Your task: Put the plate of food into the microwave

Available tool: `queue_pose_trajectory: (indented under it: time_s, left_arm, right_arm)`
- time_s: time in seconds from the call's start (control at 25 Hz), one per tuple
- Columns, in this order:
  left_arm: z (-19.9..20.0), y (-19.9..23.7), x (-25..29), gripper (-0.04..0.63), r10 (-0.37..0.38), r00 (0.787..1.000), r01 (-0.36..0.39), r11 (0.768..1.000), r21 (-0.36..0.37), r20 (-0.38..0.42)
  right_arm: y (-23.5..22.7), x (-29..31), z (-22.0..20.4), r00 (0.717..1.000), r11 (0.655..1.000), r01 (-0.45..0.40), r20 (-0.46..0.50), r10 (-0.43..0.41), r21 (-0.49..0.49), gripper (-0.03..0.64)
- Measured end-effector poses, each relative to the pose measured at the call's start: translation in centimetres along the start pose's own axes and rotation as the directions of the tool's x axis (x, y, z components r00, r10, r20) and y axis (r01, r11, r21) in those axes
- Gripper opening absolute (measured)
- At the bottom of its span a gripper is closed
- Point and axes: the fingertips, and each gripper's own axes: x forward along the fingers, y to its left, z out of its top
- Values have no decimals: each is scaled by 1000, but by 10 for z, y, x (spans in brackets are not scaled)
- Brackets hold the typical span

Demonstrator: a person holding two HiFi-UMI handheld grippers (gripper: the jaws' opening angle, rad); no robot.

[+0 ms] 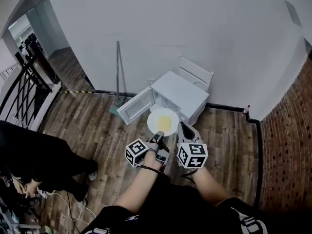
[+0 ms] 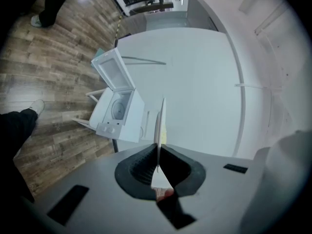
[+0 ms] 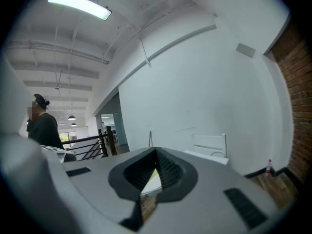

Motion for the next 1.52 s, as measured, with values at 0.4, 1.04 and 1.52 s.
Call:
queue_pose_trajectory:
  time_s: [0.4,1.04,1.52]
  left_arm:
    - [86,-2,73,12,34,999,-34,999,-34,-10]
    - [159,25,153,12,90,995,-93,993,-77,-40]
    - [199,63,193,12,112,985,-99,989,-108,130]
  right_arm:
    - [-4,119,11,999,1000,25,-39,-25,-18,12]
    - [-28,227,-19,987,999,48,-153,-51,-25,12]
    - [-57,321,-52,974,989,-136,-189,124,-56,12]
